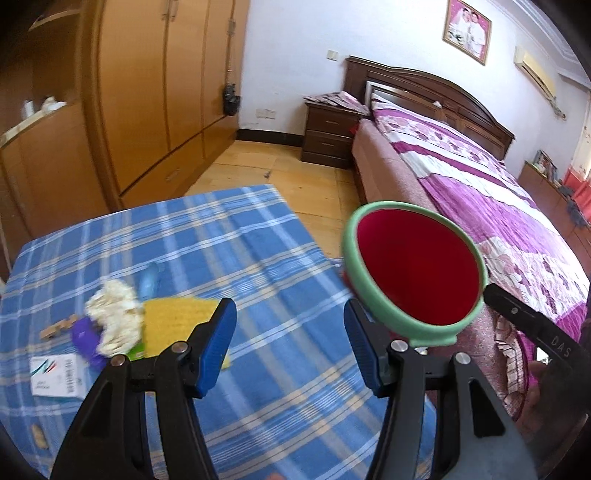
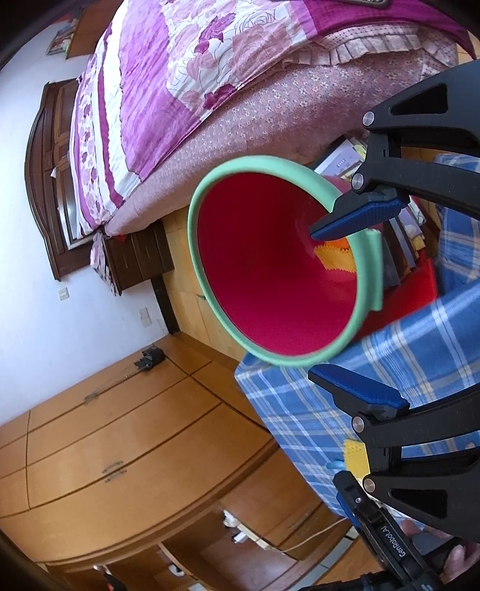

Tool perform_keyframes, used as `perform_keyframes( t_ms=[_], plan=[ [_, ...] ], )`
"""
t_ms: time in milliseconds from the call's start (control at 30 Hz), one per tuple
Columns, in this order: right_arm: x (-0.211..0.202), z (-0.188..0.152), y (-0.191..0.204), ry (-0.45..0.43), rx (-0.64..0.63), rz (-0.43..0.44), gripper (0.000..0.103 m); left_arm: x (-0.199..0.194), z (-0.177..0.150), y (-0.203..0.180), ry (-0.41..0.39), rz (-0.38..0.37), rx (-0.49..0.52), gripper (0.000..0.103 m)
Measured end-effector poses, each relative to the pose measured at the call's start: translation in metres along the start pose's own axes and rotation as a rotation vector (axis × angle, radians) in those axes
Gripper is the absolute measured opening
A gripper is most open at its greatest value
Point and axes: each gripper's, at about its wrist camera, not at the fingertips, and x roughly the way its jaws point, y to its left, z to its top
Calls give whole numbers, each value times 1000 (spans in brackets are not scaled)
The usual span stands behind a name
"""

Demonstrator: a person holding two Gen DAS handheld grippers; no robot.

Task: Collect trash
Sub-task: 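Move both tools back over the table toward the remaining items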

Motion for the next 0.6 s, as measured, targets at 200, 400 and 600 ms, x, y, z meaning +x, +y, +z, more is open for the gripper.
perform_keyframes(
  t_ms=[200, 400, 600],
  plan=[
    [-4, -11, 24, 18, -33, 25, 77, -19, -16, 35, -7, 69, -50, 64],
    [-4, -24, 51, 40, -81, 50, 79, -38, -32, 70, -33, 166, -100, 72],
    [1, -38, 76, 70, -130, 73, 80, -52, -46, 105, -66, 263, -129, 87]
  ],
)
